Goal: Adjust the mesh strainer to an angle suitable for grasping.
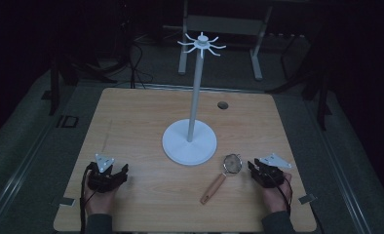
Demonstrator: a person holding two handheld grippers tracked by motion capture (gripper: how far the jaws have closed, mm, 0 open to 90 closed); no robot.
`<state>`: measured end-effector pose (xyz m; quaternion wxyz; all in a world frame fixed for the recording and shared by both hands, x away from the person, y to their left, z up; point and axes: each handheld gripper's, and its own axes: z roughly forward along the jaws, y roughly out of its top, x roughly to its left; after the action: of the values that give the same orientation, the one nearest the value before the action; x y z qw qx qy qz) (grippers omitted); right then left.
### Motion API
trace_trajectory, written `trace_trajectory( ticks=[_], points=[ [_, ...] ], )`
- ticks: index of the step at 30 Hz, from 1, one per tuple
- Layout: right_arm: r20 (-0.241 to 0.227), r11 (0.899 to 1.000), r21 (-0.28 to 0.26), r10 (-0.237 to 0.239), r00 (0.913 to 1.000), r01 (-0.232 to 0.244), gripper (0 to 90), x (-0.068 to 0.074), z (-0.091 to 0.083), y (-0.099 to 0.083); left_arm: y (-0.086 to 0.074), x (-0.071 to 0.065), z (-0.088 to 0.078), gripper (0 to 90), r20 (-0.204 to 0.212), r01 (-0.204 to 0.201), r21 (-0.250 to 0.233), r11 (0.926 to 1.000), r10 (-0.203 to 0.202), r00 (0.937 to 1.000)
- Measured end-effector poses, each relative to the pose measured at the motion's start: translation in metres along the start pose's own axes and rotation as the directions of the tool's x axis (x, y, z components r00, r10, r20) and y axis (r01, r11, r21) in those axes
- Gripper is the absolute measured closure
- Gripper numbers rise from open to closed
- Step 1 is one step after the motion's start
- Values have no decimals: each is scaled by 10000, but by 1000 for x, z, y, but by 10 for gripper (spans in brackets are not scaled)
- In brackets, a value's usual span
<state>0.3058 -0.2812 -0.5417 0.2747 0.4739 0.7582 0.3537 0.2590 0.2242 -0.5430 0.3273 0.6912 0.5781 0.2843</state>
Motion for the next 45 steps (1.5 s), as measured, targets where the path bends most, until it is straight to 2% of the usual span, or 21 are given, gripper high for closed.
trace_trajectory(
  ticks=[5,6,8,15,17,19,20,24,26,27,29,30,32,35,36,37,38,40,43,44,45],
  points=[
    [-476,9990,-212,-400,9981,390,676,9,-7,8,0,-1,0,380,40,-72,25,10000,72,10000],
    [-833,9984,-352,-461,9955,432,688,12,-9,12,0,0,0,380,30,-70,33,10000,69,10000],
    [-863,9981,-413,-502,9950,468,696,14,-10,13,-1,0,-1,380,37,-11,-6,10000,11,10000],
    [-1596,9942,-504,-1022,9819,953,852,29,-11,24,-1,-3,0,380,75,-138,70,9999,138,9999],
    [-1974,9892,-432,-1457,9694,1399,881,39,-6,29,-1,-3,1,380,94,-132,76,9999,131,9999],
    [-2106,9878,-407,-1554,9652,1502,883,43,-4,30,-1,-3,1,380,91,-137,79,9999,136,9999],
    [-2326,9837,-394,-1800,9558,1757,883,50,1,33,-1,-3,1,380,94,-141,77,9999,141,9999],
    [-2657,9733,-199,-2258,9372,2288,883,64,13,38,-1,-3,1,380,95,-161,85,9998,160,9998],
    [-2673,9702,-142,-2367,9341,2418,882,68,16,39,-1,-3,1,380,96,-160,83,9998,159,9998],
    [-2761,9625,-38,-2618,9248,2713,878,73,23,41,-1,-3,1,380,106,-160,83,9998,160,9998],
    [-2890,9580,41,-2735,9174,2868,877,76,29,44,-1,-4,1,380,122,-192,101,9998,191,9997],
    [-2890,9580,41,-2735,9174,2868,877,76,29,44,-1,-4,1,380,122,-192,101,9998,191,9997],
    [-3012,9503,313,-2865,9095,3097,878,80,39,47,-1,-4,1,380,130,-194,89,9998,193,9997],
    [-2920,9450,576,-2925,9106,3220,879,80,46,46,-1,-4,1,380,134,-189,105,9998,188,9997],
    [-2735,9421,815,-2926,9163,3252,881,77,51,45,-1,-4,1,380,131,-176,70,9998,175,9998],
    [-2735,9421,815,-2926,9163,3252,881,77,51,45,-1,-4,1,380,131,-176,70,9998,175,9998],
    [-2602,9454,947,-2789,9244,3119,881,72,52,44,-1,-4,1,380,133,-170,60,9998,169,9998],
    [-2405,9493,1058,-2645,9339,2961,881,66,52,43,-1,-4,1,380,139,-183,105,9998,182,9997],
    [-2077,9542,1205,-2454,9469,2737,881,53,51,41,-1,-5,1,380,143,-189,86,9998,188,9997],
    [-2077,9542,1205,-2454,9469,2737,881,53,51,41,-1,-5,1,380,143,-189,86,9998,188,9997],
    [-1987,9565,1274,-2346,9516,2625,880,48,50,40,-1,-5,1,380,143,-191,92,9998,189,9997]
  ],
)
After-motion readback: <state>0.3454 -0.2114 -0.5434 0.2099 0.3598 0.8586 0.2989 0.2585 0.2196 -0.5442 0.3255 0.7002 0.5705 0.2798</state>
